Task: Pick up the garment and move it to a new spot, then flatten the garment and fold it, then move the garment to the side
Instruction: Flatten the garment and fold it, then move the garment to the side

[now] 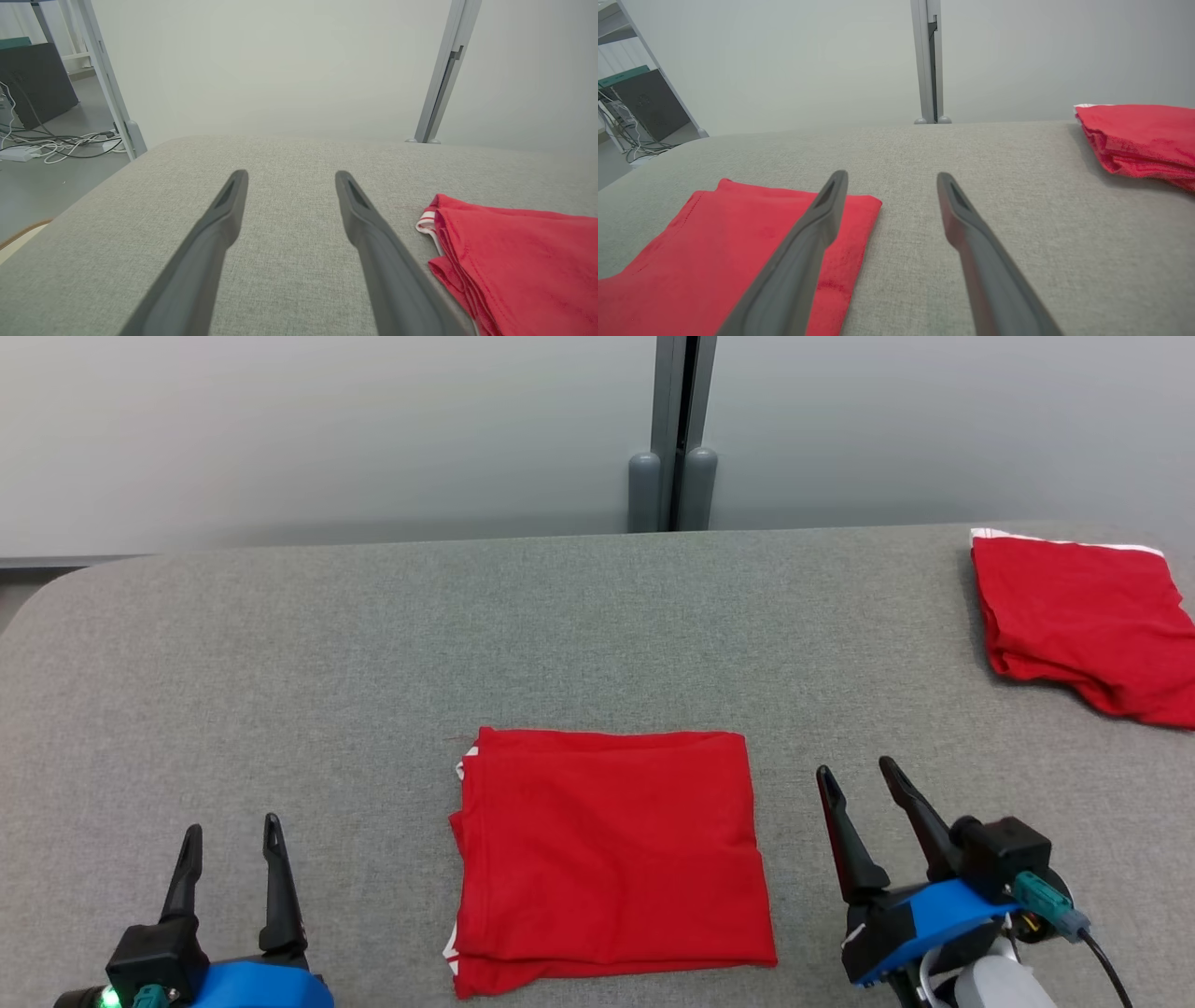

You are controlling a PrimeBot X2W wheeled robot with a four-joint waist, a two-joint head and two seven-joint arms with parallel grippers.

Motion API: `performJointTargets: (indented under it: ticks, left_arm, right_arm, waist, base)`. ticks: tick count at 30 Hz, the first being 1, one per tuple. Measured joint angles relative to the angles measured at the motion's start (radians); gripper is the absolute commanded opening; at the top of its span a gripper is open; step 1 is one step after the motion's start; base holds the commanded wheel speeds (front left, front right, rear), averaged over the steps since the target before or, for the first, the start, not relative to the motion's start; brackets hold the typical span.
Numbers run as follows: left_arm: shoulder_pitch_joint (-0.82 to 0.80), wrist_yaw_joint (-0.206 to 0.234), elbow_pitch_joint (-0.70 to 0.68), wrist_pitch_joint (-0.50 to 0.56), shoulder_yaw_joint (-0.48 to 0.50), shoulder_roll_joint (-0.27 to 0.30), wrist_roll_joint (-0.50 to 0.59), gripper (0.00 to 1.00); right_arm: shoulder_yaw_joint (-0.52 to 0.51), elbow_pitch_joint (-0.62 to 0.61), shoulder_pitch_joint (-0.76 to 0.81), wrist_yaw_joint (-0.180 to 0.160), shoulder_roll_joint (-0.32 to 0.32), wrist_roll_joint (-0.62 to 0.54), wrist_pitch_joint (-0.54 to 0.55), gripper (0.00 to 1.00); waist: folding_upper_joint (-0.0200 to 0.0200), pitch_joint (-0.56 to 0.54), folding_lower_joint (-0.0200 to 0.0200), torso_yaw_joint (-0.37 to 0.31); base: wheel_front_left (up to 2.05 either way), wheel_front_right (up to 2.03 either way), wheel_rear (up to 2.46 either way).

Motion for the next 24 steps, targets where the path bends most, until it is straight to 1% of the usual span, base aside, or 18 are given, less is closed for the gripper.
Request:
performJointTargets:
  ticks: [6, 13, 24]
  left_arm:
    - [0.021, -0.007, 0.011, 0.000, 0.000, 0.000, 0.019, 1.00]
    - [0.060, -0.017, 0.013, 0.000, -0.016, 0.000, 0.034, 1.00]
    - [0.086, -0.025, -0.003, 0.000, -0.026, 0.002, 0.036, 1.00]
  right_arm:
    - [-0.058, -0.038, 0.089, 0.000, 0.002, -0.028, 0.000, 1.00]
    - [-0.091, -0.074, 0.174, 0.000, 0.004, -0.052, 0.000, 1.00]
    - [-0.121, -0.115, 0.217, 0.000, 0.004, -0.048, 0.000, 1.00]
  waist:
    - [0.0000, -0.035, 0.0000, -0.012]
    - [0.0000, -0.079, -0.0001, -0.007]
    - [-0.0001, -0.098, -0.0001, 0.014]
  base:
    - [0.00, 0.00, 0.00]
    - [0.00, 0.00, 0.00]
    - [0.00, 0.00, 0.00]
